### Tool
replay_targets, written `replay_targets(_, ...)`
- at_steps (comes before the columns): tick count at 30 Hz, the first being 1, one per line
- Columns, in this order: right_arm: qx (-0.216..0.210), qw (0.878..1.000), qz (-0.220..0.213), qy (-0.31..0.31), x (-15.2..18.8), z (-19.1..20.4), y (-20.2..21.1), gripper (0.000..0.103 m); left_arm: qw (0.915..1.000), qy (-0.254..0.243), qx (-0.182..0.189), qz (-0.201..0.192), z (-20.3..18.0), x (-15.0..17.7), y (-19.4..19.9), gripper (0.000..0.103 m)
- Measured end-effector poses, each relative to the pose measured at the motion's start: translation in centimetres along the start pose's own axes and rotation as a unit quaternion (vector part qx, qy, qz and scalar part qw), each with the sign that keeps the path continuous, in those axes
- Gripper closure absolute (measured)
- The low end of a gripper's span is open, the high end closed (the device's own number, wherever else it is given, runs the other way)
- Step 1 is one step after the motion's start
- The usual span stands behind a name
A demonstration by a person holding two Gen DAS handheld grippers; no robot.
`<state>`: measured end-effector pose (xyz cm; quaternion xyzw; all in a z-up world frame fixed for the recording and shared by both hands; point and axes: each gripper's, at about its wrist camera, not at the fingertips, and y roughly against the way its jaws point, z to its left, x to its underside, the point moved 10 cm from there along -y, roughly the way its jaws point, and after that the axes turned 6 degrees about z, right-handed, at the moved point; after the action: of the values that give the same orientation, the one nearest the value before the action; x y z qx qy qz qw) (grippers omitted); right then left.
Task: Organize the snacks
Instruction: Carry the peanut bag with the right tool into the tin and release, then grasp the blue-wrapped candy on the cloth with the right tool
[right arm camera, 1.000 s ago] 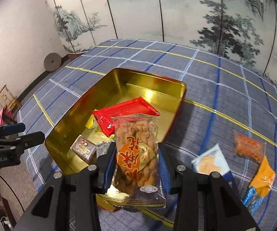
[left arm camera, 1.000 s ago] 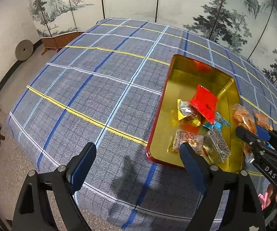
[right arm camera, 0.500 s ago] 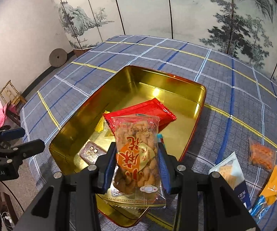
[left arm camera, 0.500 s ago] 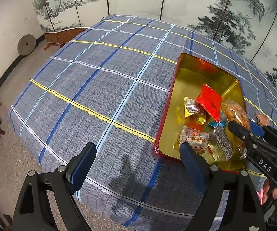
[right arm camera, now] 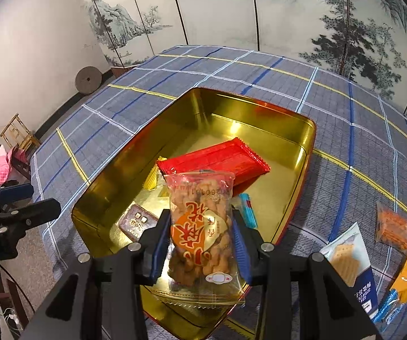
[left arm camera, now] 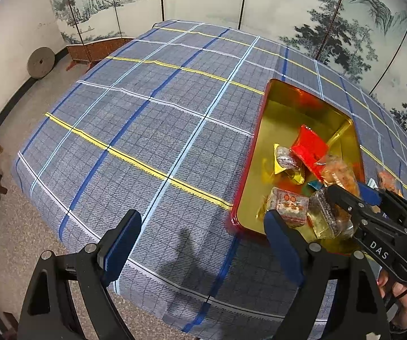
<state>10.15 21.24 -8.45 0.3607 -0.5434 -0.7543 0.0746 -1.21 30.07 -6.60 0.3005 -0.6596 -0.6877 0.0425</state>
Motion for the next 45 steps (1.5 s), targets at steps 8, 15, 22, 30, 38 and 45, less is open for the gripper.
replay_targets(8,-0.006,0.999,-0.036,-0.010,-0.1,-1.1,2.9,0.054,1.0000,-0.008,0.003,0.001,-1.3,-0.2,0.0,0.017)
replay_targets(15,0.045,0.995,-0.063,-0.061,1.5,-8.2,7.2,0.054,0.9993,-0.032,0.018,0.000,-4.1,-0.4,0.1,0.017)
replay_targets(22,0.056,0.995,-0.032,-0.076,6.7,-15.9,9.8,0.054,0.9975,-0.065,0.029,-0.002,-7.2,-0.2,0.3,0.017)
replay_targets(30,0.046,0.998,0.042,-0.004,11.7,-20.4,9.7,0.054,0.9959,-0.086,0.026,0.002,-9.7,0.4,0.7,0.017)
replay_targets(38,0.041,0.990,0.092,0.102,13.0,-20.5,7.7,0.054,0.9953,-0.095,0.016,0.005,-11.3,1.2,1.3,0.017)
replay_targets(45,0.034,0.985,0.098,0.136,12.6,-20.1,6.1,0.054,0.9930,-0.117,0.013,0.006,-13.7,1.7,1.8,0.017)
